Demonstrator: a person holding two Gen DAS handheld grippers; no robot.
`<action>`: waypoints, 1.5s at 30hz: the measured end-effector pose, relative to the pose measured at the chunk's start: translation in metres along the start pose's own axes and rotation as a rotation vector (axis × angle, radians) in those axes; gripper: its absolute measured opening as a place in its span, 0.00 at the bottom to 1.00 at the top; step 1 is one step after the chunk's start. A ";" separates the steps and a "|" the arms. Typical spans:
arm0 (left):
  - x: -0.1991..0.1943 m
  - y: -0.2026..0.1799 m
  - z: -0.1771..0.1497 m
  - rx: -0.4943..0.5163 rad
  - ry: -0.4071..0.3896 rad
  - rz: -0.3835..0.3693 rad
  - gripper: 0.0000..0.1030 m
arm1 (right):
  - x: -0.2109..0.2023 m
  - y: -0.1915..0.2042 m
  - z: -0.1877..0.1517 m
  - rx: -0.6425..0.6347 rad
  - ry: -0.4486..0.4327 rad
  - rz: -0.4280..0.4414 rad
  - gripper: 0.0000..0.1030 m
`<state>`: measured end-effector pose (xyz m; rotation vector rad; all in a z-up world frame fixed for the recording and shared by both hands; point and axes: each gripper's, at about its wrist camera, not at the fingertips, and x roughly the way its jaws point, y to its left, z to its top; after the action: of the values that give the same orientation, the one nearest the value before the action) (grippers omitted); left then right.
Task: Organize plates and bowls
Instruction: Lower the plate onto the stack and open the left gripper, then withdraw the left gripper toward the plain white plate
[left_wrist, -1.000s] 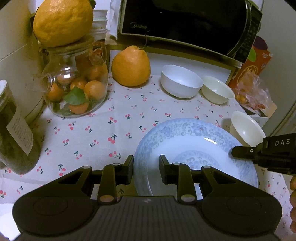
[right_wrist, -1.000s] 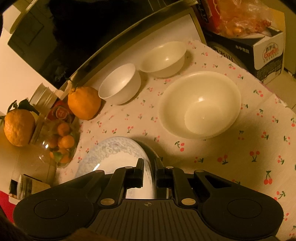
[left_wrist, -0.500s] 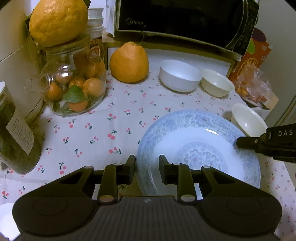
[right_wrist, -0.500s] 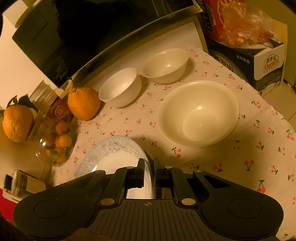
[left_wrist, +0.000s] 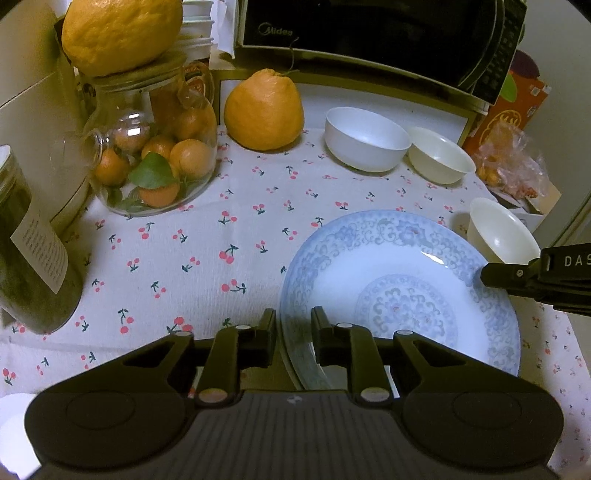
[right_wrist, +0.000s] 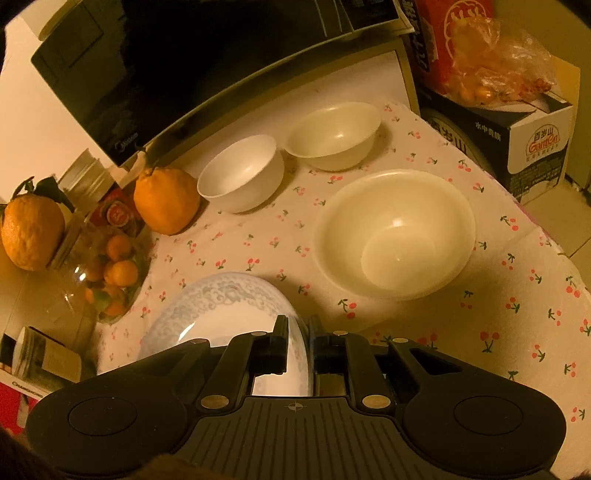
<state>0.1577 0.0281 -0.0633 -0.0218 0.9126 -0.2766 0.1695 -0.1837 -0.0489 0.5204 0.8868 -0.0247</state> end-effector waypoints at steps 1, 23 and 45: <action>0.000 -0.001 0.000 0.003 0.005 0.000 0.26 | 0.000 0.000 0.000 0.004 0.004 0.006 0.17; -0.028 -0.003 -0.005 0.015 -0.002 -0.048 0.93 | -0.027 0.002 -0.008 -0.024 0.032 0.086 0.82; -0.089 0.066 -0.031 0.021 0.025 -0.013 0.99 | -0.047 0.065 -0.064 -0.193 0.203 0.211 0.90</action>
<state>0.0971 0.1168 -0.0222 -0.0052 0.9349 -0.2994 0.1075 -0.1067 -0.0195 0.4379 1.0156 0.3080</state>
